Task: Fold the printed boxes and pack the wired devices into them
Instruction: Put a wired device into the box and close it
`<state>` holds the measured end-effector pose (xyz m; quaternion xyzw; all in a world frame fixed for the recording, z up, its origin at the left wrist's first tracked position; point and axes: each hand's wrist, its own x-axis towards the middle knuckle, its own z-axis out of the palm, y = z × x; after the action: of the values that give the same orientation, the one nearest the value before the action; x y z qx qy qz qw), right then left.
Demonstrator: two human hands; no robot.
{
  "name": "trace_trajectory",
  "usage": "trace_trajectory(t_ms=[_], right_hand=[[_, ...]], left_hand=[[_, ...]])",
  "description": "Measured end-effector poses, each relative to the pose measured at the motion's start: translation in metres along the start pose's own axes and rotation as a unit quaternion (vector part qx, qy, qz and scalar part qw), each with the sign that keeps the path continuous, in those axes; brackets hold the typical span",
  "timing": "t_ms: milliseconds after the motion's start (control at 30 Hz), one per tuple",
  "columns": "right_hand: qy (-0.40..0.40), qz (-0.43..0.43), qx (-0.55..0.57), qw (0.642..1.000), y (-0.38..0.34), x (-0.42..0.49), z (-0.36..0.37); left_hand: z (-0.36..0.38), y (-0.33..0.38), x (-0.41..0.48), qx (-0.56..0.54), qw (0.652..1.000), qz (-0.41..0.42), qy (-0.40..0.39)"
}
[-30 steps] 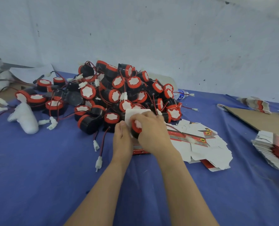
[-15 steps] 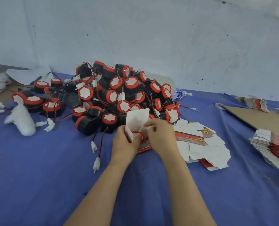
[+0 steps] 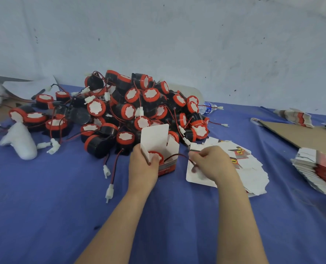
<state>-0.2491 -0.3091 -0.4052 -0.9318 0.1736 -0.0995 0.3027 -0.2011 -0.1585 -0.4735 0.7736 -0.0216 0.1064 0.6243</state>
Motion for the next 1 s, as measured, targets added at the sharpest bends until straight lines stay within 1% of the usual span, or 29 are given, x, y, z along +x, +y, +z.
trace_trajectory(t_ms=[33, 67, 133, 233, 267, 333, 400, 467, 567, 633, 667, 700, 767, 800, 833, 933, 1000], right_hand=[[-0.051, -0.025, -0.001, 0.998, -0.004, -0.005, -0.002], [-0.084, -0.056, 0.003, 0.995, -0.009, -0.009, -0.004], [-0.111, -0.104, 0.021, 0.988, -0.019, -0.012, -0.004], [-0.149, -0.142, 0.056, 0.977, -0.028, -0.013, -0.001], [-0.147, -0.165, 0.050, 0.974, -0.030, -0.015, 0.001], [-0.114, -0.207, 0.016, 0.972, -0.032, -0.014, 0.005], [-0.065, -0.218, 0.000, 0.974, -0.032, -0.010, 0.007], [-0.020, -0.215, 0.015, 0.976, -0.034, -0.007, 0.011], [0.001, -0.198, 0.098, 0.975, -0.038, -0.002, 0.020], [-0.002, -0.153, 0.211, 0.965, -0.043, -0.001, 0.029], [-0.005, -0.116, 0.280, 0.953, -0.045, -0.001, 0.034], [-0.006, -0.084, 0.351, 0.933, -0.045, 0.001, 0.038], [0.024, -0.058, 0.448, 0.892, -0.043, 0.006, 0.042], [0.041, -0.061, 0.449, 0.890, -0.041, 0.008, 0.043], [0.049, -0.071, 0.421, 0.903, -0.039, 0.008, 0.045], [0.085, -0.111, 0.264, 0.954, -0.033, 0.007, 0.052], [0.143, -0.135, 0.160, 0.967, -0.029, 0.007, 0.055]], left_hand=[[0.000, -0.001, 0.000, 0.006, 1.000, 0.000, 0.006], [0.000, -0.001, 0.001, 0.012, 1.000, 0.000, 0.010], [0.001, -0.003, 0.002, 0.015, 1.000, -0.002, 0.011], [0.002, -0.003, 0.003, 0.023, 1.000, -0.006, 0.008], [0.001, -0.003, 0.003, 0.028, 1.000, -0.003, 0.008], [0.001, -0.004, 0.003, 0.032, 0.999, -0.002, 0.008], [0.001, -0.003, 0.002, 0.033, 0.999, -0.002, 0.008], [0.001, -0.002, 0.001, 0.031, 0.999, 0.000, 0.010], [0.001, 0.000, 0.001, 0.024, 1.000, 0.003, 0.012], [0.000, 0.001, 0.000, 0.023, 1.000, 0.007, 0.009], [0.000, 0.001, 0.000, 0.022, 1.000, 0.011, 0.007], [-0.001, 0.002, 0.000, 0.021, 1.000, 0.013, 0.005], [-0.001, 0.002, 0.000, 0.020, 1.000, 0.015, 0.000], [-0.001, 0.003, 0.000, 0.022, 1.000, 0.015, -0.001], [-0.001, 0.003, 0.000, 0.025, 1.000, 0.014, -0.001], [-0.002, 0.004, 0.000, 0.033, 0.999, 0.013, 0.000], [-0.003, 0.004, -0.001, 0.038, 0.999, 0.014, -0.001]])
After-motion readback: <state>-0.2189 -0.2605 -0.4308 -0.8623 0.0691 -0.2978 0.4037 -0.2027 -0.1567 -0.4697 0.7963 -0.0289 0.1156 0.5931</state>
